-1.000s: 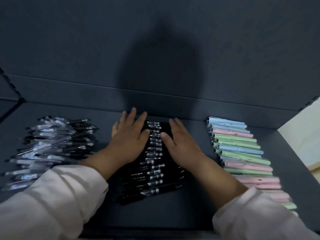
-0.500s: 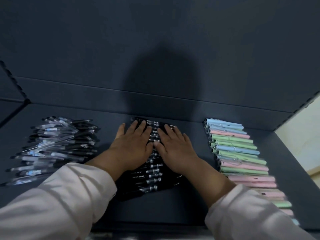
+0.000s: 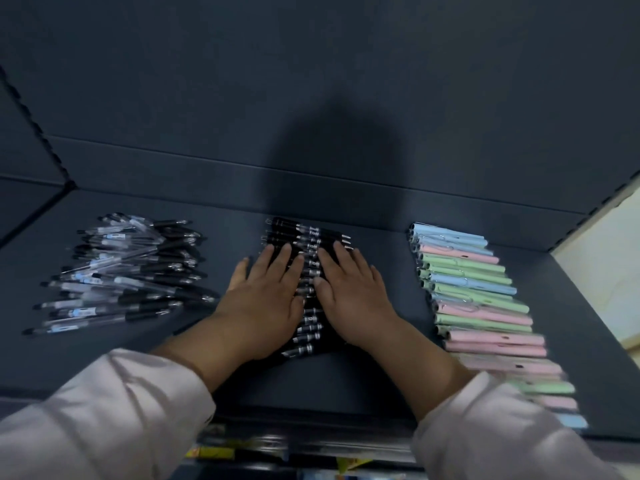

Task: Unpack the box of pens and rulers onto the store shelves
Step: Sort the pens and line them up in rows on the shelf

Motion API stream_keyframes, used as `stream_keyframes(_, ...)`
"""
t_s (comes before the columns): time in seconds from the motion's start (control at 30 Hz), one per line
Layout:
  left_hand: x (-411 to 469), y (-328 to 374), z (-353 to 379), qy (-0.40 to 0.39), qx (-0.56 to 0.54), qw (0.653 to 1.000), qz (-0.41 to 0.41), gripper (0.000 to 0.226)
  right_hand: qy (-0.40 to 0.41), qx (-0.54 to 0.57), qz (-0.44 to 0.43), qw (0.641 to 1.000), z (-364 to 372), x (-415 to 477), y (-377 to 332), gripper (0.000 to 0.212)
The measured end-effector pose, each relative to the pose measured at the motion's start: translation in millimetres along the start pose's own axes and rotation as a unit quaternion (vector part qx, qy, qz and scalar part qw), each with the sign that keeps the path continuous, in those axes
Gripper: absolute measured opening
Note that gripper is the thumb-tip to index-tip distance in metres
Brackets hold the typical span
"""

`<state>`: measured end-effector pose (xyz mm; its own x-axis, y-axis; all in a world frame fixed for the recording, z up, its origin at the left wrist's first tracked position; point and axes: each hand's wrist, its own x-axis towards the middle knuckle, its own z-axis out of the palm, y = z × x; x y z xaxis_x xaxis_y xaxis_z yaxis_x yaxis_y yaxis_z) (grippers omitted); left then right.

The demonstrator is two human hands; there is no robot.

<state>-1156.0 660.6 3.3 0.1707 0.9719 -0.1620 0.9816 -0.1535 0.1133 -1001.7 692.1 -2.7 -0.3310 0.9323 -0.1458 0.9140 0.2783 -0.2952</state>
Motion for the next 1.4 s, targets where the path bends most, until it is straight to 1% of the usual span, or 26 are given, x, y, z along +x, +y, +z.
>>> stream_keyframes(0.1, -3.5, -3.8, 1.4, 0.011, -0.017, 1.0, 0.021, 0.063, 0.027, 0.025, 0.011, 0.999, 1.1, -9.4, -2.0, 0.058)
stream_keyframes(0.2, -9.4, -7.3, 1.0, 0.039, -0.016, 0.999, 0.032, 0.066, 0.058, 0.038, 0.019, 0.997, 0.4, -21.4, -4.7, 0.06)
stream_keyframes(0.27, -18.2, -5.4, 3.0, 0.046, -0.004, 0.998, 0.046, 0.078, 0.06, 0.039, 0.02, 0.997, 1.9, -30.6, -5.9, 0.06)
stream_keyframes(0.37, -34.8, 0.0, 8.4, 0.027, 0.016, 0.996, 0.083, 0.098, 0.069, 0.06, 0.037, 0.995, 4.7, -37.4, -3.2, 0.062)
stream_keyframes(0.47, -39.8, -2.2, 10.3, 0.002, 0.044, 0.993, 0.112, 0.105, 0.088, 0.113, 0.061, 0.988, 1.1, -44.9, -5.1, 0.06)
stream_keyframes(0.53, -36.5, -7.1, 10.6, -0.015, 0.042, 0.991, 0.129, 0.102, 0.125, 0.171, 0.084, 0.974, -3.2, -53.5, -7.8, 0.053)
stream_keyframes(0.6, -36.4, -10.6, 9.4, -0.022, 0.057, 0.987, 0.151, 0.097, 0.143, 0.194, 0.104, 0.965, -4.8, -63.4, -11.9, 0.049)
stream_keyframes(0.67, -39.9, -11.9, 9.6, -0.027, 0.074, 0.983, 0.168, 0.088, 0.138, 0.19, 0.119, 0.965, 0.6, -71.8, -13.8, 0.05)
stream_keyframes(0.83, -54.3, -13.7, 6.9, -0.02, 0.047, 0.982, 0.183, 0.089, 0.126, 0.191, 0.12, 0.966, 6.3, -94.5, -17.5, 0.048)
stream_keyframes(0.9, -59.0, -15.3, 5.3, -0.014, 0.026, 0.984, 0.175, 0.092, 0.104, 0.173, 0.106, 0.974, 5.6, -99.4, -20.0, 0.051)
stream_keyframes(1.0, -61.9, -18.2, 4.2, -0.026, 0.023, 0.986, 0.16, 0.097, 0.035, 0.122, 0.088, 0.988, 9.4, -99.0, -24.3, 0.059)
stream_keyframes(1.07, -61.1, -19.8, 3.6, -0.048, 0.028, 0.987, 0.15, 0.091, 0.001, 0.079, 0.09, 0.993, 12.9, -98.1, -28.3, 0.061)
stream_keyframes(1.13, -60.8, -20.1, 2.1, -0.053, 0.026, 0.987, 0.149, 0.083, 0.003, 0.058, 0.094, 0.994, 13.8, -97.4, -31.8, 0.061)
stream_keyframes(1.27, -62.3, -21.9, 4.9, -0.044, 0.017, 0.988, 0.144, 0.086, 0.044, 0.041, 0.074, 0.995, 8.9, -92.0, -31.1, 0.06)
stream_keyframes(1.33, -60.8, -24.4, 5.5, -0.044, -0.005, 0.99, 0.134, 0.085, 0.029, 0.038, 0.059, 0.997, 8.1, -86.7, -29.2, 0.06)
stream_keyframes(1.4, -56.3, -25.6, 3.2, -0.012, -0.06, 0.992, 0.115, 0.078, 0.017, 0.051, 0.046, 0.997, 9.1, -81.7, -28.9, 0.059)
